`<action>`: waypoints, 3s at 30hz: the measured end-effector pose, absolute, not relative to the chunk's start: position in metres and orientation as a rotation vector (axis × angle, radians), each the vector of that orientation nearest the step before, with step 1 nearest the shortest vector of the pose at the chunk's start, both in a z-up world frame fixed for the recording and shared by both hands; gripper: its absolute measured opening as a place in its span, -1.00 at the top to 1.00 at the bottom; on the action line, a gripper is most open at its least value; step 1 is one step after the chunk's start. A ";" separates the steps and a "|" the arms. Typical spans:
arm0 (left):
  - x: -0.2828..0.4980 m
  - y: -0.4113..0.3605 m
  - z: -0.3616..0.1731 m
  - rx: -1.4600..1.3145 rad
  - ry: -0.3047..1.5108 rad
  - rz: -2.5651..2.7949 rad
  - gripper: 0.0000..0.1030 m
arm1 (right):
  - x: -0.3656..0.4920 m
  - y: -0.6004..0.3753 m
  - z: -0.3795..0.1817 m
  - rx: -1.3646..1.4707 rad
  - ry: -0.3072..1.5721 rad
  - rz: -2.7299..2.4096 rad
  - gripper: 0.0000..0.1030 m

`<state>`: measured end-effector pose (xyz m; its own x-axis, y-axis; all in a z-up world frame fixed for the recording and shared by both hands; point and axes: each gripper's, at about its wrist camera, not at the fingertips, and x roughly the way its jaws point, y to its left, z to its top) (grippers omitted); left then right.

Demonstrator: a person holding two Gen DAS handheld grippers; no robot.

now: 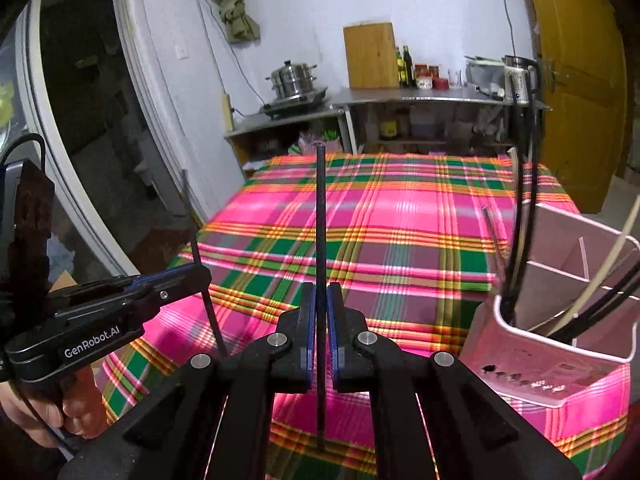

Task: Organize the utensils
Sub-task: 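Close the left tool on a black chopstick while the right tool grasps another, then lift both held chopsticks upright and lower them into the pink basket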

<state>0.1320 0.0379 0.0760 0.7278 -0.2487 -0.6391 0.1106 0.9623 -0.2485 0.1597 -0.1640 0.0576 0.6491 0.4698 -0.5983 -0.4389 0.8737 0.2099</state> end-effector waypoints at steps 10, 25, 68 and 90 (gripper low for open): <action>0.116 0.026 0.095 -0.186 0.702 -0.234 0.88 | 0.137 -0.185 0.079 0.069 0.639 0.496 0.90; 0.105 -0.004 0.110 -0.177 0.706 -0.334 0.88 | 0.107 -0.223 0.098 0.093 0.586 0.445 0.90; 0.190 -0.114 0.177 -0.158 0.611 -0.538 0.89 | 0.147 -0.331 0.147 0.208 0.444 0.232 0.90; 0.199 -0.123 0.160 -0.147 0.641 -0.550 0.89 | 0.153 -0.320 0.133 0.201 0.497 0.232 0.90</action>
